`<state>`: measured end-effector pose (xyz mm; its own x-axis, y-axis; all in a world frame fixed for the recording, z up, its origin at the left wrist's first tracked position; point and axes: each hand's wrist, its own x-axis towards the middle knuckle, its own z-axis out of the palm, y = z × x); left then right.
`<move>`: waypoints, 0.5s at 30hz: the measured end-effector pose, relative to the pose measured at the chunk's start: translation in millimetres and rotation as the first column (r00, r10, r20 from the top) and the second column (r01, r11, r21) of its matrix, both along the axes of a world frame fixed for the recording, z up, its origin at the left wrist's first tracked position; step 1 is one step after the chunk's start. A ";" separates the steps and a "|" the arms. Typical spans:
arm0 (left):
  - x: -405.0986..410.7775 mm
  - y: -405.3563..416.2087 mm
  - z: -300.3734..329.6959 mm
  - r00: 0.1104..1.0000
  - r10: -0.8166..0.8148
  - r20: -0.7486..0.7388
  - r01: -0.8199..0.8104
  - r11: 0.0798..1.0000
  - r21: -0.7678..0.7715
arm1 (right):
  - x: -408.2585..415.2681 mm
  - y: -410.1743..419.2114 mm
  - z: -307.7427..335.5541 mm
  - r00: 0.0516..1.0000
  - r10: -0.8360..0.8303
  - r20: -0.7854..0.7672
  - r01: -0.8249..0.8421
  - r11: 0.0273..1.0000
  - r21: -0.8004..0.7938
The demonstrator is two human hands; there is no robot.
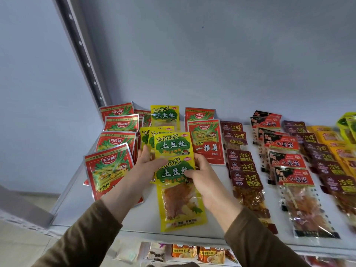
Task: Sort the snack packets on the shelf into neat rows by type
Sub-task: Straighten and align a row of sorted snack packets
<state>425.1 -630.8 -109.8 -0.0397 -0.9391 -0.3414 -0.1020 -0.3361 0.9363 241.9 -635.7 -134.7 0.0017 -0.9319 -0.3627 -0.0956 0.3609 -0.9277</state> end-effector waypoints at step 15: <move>-10.3 -33.4 30.2 0.944 0.190 -0.270 -0.217 0.973 -0.074 | 27.8 -41.7 21.2 0.999 0.027 -0.025 -0.032 0.964 -0.264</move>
<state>414.8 -664.2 -79.5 0.0817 -0.9654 -0.2477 0.2095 -0.2263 0.9512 269.7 -677.4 -113.5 0.0257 -0.9943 -0.1036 -0.1229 0.0997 -0.9874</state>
